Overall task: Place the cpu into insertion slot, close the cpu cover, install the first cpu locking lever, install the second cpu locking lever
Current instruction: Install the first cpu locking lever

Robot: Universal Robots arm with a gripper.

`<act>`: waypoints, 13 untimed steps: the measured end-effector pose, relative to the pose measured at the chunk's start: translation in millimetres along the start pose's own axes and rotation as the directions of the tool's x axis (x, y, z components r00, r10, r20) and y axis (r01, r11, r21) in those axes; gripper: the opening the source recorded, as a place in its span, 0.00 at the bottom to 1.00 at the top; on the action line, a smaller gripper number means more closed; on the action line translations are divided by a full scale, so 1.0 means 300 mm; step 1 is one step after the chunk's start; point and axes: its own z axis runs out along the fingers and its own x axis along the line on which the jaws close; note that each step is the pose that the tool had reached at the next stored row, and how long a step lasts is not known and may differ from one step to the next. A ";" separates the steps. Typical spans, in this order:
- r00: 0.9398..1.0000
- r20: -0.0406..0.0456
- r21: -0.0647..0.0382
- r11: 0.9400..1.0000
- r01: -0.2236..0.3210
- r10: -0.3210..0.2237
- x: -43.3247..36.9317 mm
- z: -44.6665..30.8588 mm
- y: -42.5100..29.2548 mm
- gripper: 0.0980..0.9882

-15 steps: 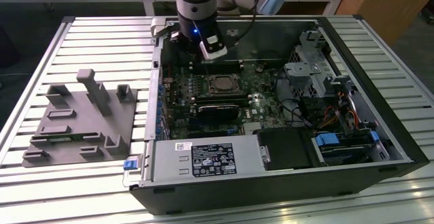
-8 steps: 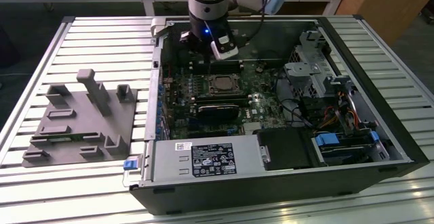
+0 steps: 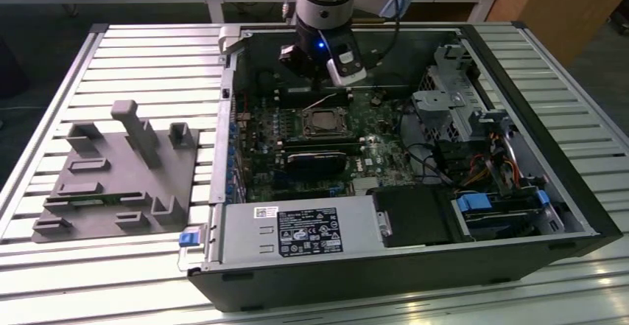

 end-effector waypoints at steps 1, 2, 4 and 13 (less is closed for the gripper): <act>1.000 0.000 0.000 1.000 0.000 0.000 -0.007 0.000 0.001 0.01; 1.000 0.000 0.000 1.000 0.000 0.000 -0.011 0.000 0.001 0.01; 1.000 0.000 0.000 1.000 0.000 0.000 -0.012 0.001 0.002 0.01; 0.999 0.033 0.007 1.000 0.008 -0.009 -0.002 0.008 -0.002 0.01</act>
